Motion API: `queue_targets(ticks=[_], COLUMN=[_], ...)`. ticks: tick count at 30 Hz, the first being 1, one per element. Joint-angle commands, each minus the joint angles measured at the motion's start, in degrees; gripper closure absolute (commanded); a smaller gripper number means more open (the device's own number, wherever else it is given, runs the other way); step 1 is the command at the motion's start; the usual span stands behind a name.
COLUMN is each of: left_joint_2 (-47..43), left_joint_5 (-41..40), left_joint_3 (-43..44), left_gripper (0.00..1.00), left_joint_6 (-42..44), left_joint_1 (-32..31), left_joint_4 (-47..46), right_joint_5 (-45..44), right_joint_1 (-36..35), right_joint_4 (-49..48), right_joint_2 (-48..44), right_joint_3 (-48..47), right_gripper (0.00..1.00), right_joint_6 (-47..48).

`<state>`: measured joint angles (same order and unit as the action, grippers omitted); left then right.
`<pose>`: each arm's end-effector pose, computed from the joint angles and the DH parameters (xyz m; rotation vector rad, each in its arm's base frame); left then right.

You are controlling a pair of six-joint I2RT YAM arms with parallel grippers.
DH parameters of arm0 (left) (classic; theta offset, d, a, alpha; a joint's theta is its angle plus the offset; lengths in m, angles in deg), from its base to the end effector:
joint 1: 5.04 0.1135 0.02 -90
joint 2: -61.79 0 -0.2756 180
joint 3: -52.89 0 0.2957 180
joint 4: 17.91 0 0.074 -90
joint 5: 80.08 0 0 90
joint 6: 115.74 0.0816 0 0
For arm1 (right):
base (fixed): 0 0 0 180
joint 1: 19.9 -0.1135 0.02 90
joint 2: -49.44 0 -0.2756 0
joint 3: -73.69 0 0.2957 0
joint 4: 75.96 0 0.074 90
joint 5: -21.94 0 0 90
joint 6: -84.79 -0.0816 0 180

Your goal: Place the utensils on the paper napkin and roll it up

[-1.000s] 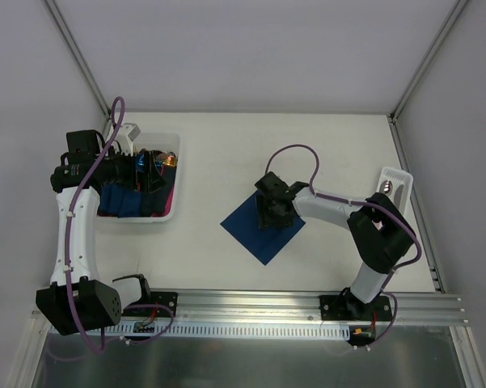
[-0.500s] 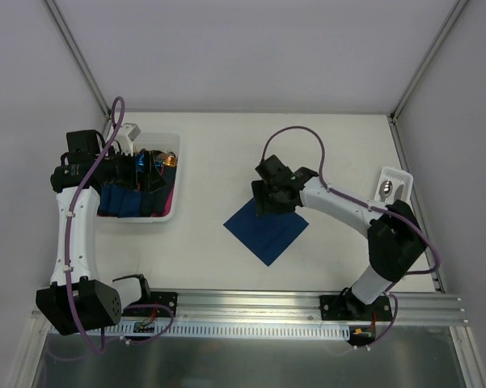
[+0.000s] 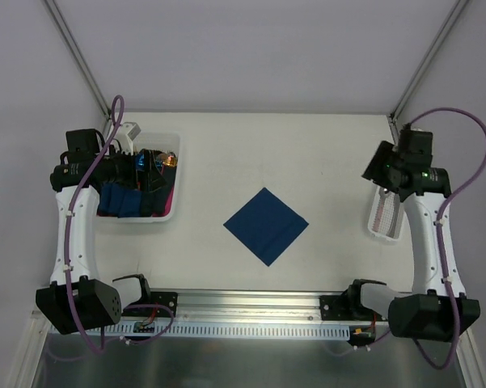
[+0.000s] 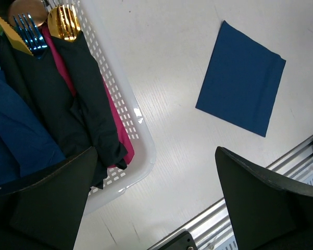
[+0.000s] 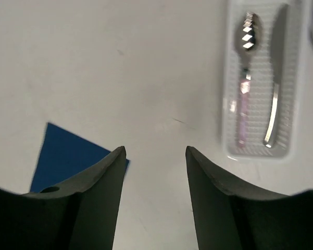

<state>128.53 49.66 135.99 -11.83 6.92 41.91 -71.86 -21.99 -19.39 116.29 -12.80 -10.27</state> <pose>0.2986 0.0099 0.3559 0.3713 2.1477 -0.5513 0.3144 0.0061 0.3729 0.0940 2.2117 -0.0044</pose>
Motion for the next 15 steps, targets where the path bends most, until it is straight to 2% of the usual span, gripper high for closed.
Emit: queue_targets(ticks=[1, 2, 7, 15], left_joint_2=[1.10, 1.37, 3.74, 8.84], left_joint_5=[3.84, 4.02, 4.38, 5.60], left_joint_3=[2.60, 2.78, 3.66, 5.68], left_gripper=[0.01, 0.01, 0.01, 0.01], left_joint_6=[-0.64, -0.99, -0.82, -1.34], left_joint_1=[-0.37, -0.37, -0.28, -0.37], left_joint_4=[0.49, 0.49, 0.49, 0.49], right_joint_5=[1.78, 1.07, -3.15, -3.06], right_joint_1=[9.71, 13.48, 21.49, 23.53], right_joint_4=[6.73, 6.73, 4.01, -1.17], right_joint_2=[-0.85, -0.41, 7.57, 22.08], right_joint_3=[3.84, 4.55, 7.89, 4.83], right_gripper=[0.47, 0.49, 0.55, 0.61], right_joint_6=[6.45, 7.60, 9.54, 8.22])
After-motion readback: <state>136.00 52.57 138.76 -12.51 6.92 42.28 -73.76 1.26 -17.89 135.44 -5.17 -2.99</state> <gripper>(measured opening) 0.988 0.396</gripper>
